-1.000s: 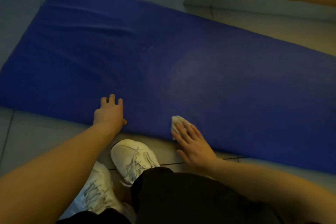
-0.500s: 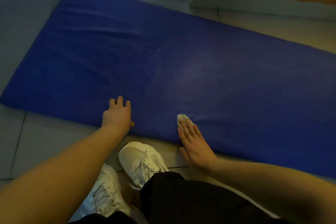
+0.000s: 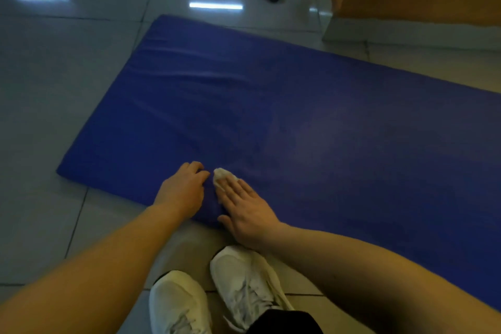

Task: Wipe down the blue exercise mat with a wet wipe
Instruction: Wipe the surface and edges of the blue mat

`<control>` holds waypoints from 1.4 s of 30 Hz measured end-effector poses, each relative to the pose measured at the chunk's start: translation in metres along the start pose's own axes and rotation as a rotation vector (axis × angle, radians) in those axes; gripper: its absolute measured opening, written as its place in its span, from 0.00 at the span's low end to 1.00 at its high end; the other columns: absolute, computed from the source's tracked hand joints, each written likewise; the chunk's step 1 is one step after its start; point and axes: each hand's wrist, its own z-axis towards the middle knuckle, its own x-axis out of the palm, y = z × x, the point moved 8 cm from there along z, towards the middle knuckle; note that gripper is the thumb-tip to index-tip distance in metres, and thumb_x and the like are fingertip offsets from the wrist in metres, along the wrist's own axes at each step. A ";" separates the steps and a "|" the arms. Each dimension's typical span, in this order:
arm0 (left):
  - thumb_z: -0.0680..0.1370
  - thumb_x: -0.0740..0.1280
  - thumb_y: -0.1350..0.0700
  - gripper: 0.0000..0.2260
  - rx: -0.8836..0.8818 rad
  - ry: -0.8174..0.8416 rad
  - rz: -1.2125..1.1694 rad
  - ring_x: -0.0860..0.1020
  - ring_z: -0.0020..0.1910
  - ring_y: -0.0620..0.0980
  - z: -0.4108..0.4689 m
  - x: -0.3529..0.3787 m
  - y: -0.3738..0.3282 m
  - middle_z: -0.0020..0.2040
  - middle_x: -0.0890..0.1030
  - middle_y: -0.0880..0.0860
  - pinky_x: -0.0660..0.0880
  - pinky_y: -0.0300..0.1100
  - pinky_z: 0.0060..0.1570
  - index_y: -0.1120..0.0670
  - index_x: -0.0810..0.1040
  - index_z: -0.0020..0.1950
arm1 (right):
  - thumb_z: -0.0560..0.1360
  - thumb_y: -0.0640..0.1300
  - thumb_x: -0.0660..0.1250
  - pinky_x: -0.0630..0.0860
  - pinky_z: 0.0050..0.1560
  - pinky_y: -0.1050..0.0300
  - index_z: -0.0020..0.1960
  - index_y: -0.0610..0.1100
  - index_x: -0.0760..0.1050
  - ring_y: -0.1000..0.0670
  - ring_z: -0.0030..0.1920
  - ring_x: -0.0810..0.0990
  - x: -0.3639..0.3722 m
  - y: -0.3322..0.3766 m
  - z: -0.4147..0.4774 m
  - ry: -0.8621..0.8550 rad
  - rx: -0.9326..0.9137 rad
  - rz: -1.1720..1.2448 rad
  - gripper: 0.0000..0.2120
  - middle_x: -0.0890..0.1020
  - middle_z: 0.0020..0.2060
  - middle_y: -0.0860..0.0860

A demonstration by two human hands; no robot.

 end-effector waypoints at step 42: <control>0.76 0.72 0.43 0.29 -0.175 0.456 0.140 0.69 0.66 0.59 0.044 -0.024 0.026 0.71 0.64 0.57 0.75 0.50 0.58 0.52 0.66 0.72 | 0.83 0.47 0.57 0.50 0.80 0.45 0.81 0.41 0.56 0.44 0.81 0.44 -0.055 -0.049 0.088 -0.065 0.430 0.281 0.28 0.50 0.82 0.45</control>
